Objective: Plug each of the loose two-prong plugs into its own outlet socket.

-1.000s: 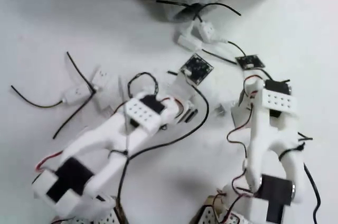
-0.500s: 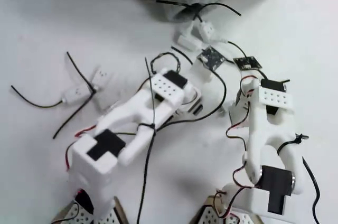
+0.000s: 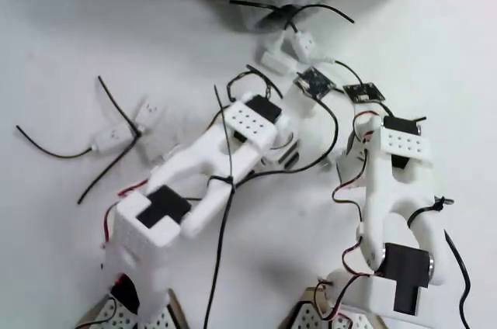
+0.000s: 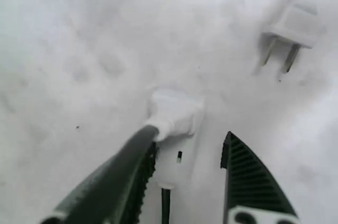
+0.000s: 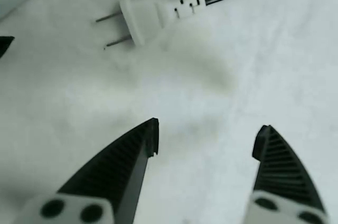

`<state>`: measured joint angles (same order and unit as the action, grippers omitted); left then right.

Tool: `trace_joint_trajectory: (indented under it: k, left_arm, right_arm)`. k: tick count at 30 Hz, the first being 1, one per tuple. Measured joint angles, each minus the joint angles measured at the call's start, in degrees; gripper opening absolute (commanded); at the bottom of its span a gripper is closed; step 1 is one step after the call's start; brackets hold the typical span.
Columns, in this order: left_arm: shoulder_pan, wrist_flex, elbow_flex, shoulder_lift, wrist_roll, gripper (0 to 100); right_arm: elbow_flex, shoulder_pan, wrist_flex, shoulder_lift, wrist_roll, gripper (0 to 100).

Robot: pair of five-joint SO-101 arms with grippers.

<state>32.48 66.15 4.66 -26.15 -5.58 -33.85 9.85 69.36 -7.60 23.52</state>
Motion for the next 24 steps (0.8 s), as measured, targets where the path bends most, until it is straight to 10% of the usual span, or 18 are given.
trace_joint_trajectory:
  k: [24]
  left_arm:
    - [-4.5, 4.8, 8.4, -9.0, -3.3, 22]
  right_arm:
    - [-1.2, 0.0, -2.6, 0.0, 0.0, 28.5]
